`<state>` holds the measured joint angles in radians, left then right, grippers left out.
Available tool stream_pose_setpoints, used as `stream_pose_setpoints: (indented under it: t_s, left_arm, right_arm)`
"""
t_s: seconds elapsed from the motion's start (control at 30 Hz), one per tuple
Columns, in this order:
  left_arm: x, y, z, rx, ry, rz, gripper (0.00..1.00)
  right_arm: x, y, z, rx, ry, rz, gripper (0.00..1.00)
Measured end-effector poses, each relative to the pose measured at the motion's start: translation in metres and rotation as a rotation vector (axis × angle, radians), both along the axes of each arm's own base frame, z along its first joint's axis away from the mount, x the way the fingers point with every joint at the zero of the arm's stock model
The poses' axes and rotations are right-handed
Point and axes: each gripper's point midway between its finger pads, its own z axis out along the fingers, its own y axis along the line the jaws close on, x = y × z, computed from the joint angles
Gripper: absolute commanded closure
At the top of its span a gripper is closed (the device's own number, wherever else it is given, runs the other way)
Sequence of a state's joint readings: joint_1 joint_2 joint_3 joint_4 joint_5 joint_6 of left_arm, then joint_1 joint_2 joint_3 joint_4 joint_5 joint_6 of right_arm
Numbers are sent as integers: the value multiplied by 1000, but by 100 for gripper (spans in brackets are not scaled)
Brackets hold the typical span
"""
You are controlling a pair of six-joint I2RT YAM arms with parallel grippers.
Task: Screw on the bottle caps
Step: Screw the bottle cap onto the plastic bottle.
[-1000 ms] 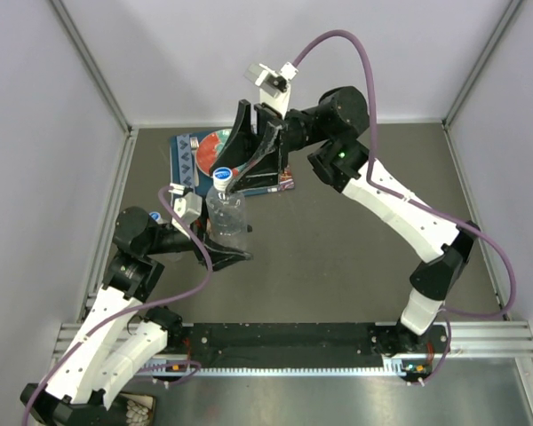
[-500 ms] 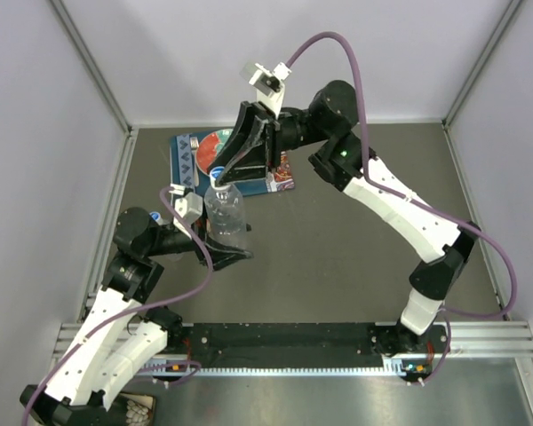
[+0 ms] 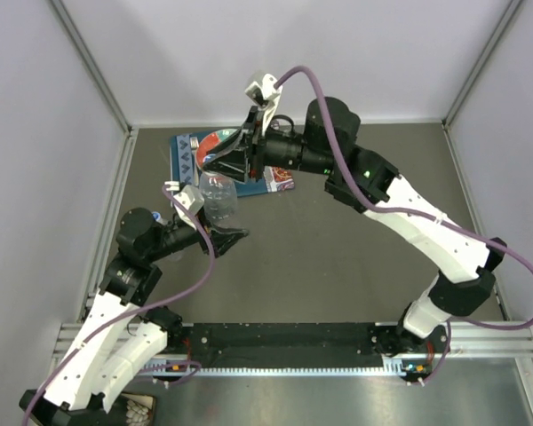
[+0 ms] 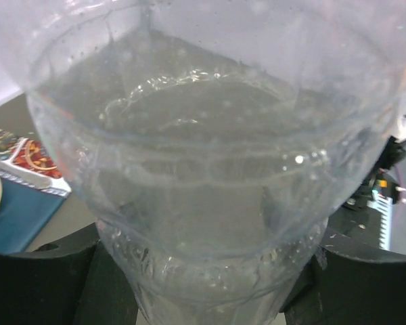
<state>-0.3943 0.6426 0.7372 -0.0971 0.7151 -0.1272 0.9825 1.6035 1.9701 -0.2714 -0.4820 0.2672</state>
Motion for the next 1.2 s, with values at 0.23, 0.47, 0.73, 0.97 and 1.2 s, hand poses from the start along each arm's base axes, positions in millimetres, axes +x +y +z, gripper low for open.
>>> stream_pose_setpoints:
  t_s: [0.23,0.47,0.73,0.97,1.2]
  left_arm:
    - [20,17,-6,44,-27,153,100]
    - [36,32,-14,78,-10,270,100]
    - [44,44,-8,62,-17,346,100]
    - [32,31,-2,35,-18,248,100]
    - [-9,1,13,-38,-25,-52,100]
  right_arm:
    - [10,7,-3,-48,-13,-281,100]
    - [29,15,-10,-96,-11,-537,81]
    - [25,15,-26,-212,-58,-563,19]
    - [29,-19,-7,-137,0,-403,21]
    - [12,-98,68,134,-60,-186,24]
